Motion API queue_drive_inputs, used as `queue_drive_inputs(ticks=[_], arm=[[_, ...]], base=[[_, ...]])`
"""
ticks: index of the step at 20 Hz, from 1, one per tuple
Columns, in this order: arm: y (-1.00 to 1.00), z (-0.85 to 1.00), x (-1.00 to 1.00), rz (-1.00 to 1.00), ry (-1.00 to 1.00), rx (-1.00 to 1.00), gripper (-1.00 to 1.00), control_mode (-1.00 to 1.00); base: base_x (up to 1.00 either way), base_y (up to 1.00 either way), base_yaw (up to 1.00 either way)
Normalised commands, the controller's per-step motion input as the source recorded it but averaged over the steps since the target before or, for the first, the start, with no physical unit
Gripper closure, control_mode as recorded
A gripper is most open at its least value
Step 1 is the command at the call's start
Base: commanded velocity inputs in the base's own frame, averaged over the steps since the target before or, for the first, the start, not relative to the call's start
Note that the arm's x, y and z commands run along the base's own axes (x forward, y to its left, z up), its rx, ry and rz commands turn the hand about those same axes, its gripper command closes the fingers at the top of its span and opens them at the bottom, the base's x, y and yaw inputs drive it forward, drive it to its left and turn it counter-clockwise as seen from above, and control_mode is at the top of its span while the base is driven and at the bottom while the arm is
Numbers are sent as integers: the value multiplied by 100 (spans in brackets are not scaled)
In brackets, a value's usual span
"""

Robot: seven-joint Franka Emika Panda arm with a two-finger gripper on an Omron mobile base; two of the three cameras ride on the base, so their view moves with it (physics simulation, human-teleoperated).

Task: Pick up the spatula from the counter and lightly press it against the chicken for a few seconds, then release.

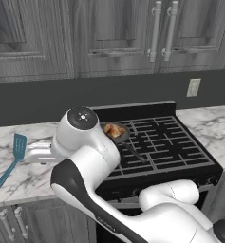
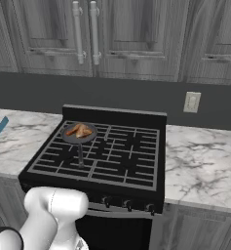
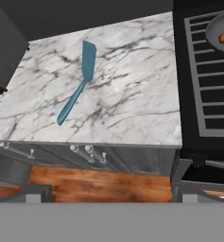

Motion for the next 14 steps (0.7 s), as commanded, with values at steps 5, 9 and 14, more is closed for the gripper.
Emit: queue_drive_inputs(ticks=[5, 9, 14], arm=[[25, -3, 5, 0, 0, 0, -100, -100], [29, -4, 6, 0, 1, 0, -100, -100], [29, -10, 15, 0, 5, 3, -100, -100]], base=[[0, 0, 0], [0, 0, 0], [0, 0, 0]])
